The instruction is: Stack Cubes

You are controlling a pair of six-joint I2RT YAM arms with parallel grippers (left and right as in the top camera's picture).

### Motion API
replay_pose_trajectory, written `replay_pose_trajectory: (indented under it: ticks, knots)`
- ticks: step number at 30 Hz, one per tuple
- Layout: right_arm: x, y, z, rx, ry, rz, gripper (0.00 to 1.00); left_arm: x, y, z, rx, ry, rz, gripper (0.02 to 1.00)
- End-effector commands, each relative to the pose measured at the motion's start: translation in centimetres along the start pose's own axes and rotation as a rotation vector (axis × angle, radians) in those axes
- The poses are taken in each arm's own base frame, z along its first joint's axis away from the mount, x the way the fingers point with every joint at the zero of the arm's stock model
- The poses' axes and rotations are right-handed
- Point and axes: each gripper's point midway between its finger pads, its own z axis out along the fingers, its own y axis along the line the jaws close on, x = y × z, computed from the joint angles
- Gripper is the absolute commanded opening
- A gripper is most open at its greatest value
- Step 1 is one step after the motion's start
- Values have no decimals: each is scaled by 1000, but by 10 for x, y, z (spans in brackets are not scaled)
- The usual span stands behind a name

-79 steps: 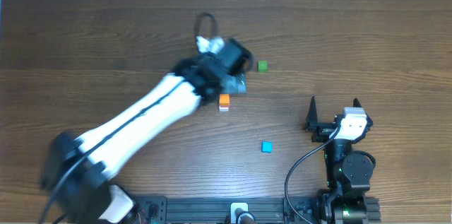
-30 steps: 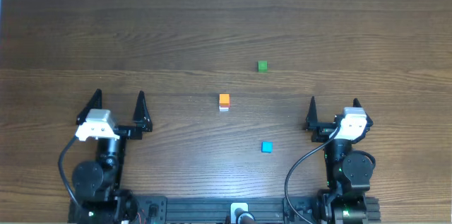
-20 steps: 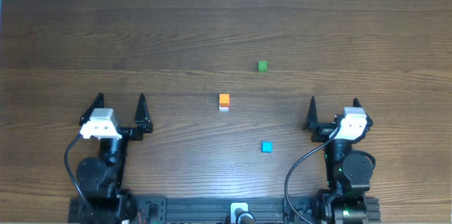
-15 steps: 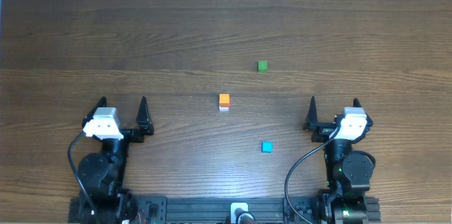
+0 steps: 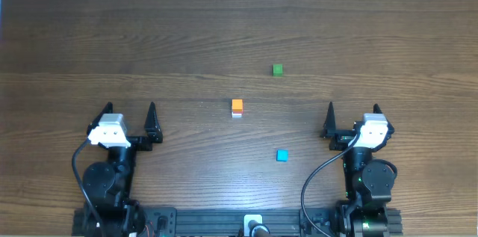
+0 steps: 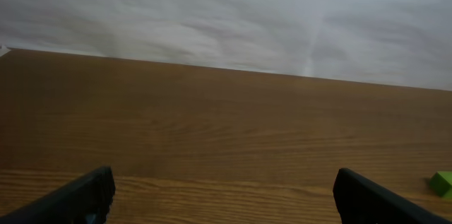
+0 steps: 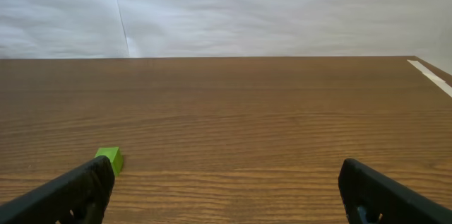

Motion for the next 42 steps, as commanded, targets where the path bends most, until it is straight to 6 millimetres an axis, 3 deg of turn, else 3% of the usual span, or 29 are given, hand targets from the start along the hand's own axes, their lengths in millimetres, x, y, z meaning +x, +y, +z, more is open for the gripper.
replay_pose_trajectory:
  ticks: [1, 12, 14, 19, 28, 33, 34, 37, 42]
  knots:
    - [2, -4, 0, 19, 1, -1, 993, 1, -2, 0, 12, -1, 15, 1000]
    - [2, 3, 0, -18, 4, 0, 993, 1, -2, 0, 12, -1, 15, 1000]
    - [-5, 4, 0, -25, -27, 7, 993, 1, -2, 0, 12, -1, 15, 998]
    - [-28, 33, -5, -201, -116, 36, 993, 1, -2, 0, 12, -1, 15, 1000]
    - [-94, 73, -37, -481, -327, 148, 993, 1, -2, 0, 12, -1, 15, 1000]
    - [-128, 76, -53, -509, -333, 137, 993, 1, -2, 0, 12, -1, 14, 1000]
    - [-149, 77, -63, -513, -349, 116, 991, 1, -2, 0, 12, -1, 15, 1000]
    - [-179, 76, -75, -507, -351, 85, 991, 1, -2, 0, 12, -1, 15, 1000]
    - [-219, 77, -73, -505, -240, 103, 993, 1, -2, 0, 12, -1, 15, 1000]
